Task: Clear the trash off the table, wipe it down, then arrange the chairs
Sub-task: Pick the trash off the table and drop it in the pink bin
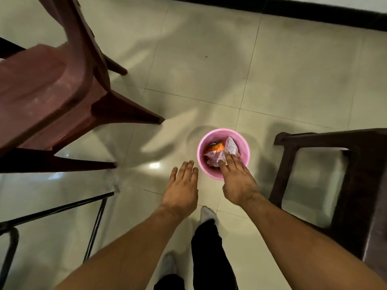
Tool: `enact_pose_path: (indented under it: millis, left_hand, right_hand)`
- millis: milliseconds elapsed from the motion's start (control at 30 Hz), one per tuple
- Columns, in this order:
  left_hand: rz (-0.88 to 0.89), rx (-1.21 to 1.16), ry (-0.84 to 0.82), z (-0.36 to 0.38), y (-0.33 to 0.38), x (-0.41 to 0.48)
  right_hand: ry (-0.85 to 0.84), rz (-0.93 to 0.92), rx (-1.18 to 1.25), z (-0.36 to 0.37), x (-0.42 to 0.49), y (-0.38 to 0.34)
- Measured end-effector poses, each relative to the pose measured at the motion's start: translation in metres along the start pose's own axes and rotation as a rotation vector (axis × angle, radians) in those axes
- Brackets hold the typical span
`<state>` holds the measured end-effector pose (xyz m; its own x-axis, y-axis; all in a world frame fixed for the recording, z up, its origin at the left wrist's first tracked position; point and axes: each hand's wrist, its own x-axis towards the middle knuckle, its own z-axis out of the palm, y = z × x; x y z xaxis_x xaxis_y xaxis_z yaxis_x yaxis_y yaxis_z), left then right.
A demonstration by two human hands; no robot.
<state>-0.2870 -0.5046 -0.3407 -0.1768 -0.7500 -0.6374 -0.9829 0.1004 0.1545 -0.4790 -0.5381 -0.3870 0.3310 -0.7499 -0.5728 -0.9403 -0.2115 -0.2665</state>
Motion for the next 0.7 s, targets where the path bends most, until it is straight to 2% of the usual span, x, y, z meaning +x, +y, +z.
enact_pose_path:
  millis: [167,300,467,533,700]
  left_hand:
    - [0.027,-0.007,0.070,-0.022,0.009,-0.049]
    - [0.060,0.020,0.137,-0.041,0.009,-0.112]
    - [0.106,0.050,0.236,-0.046,0.001,-0.223]
    - [0.136,0.055,0.303,-0.043,-0.008,-0.294]
    - [0.111,0.032,0.328,-0.017,-0.017,-0.416]
  right_hand:
    - [0.036,0.049,-0.012,-0.032,-0.055,-0.040]
    - [0.130,0.096,-0.014,-0.058,-0.119,-0.085]
    - [0.282,0.150,-0.022,-0.061,-0.224,-0.153]
    - [0.361,0.161,-0.024,-0.056,-0.282,-0.197]
    - [0.407,0.189,0.014,-0.029,-0.383,-0.269]
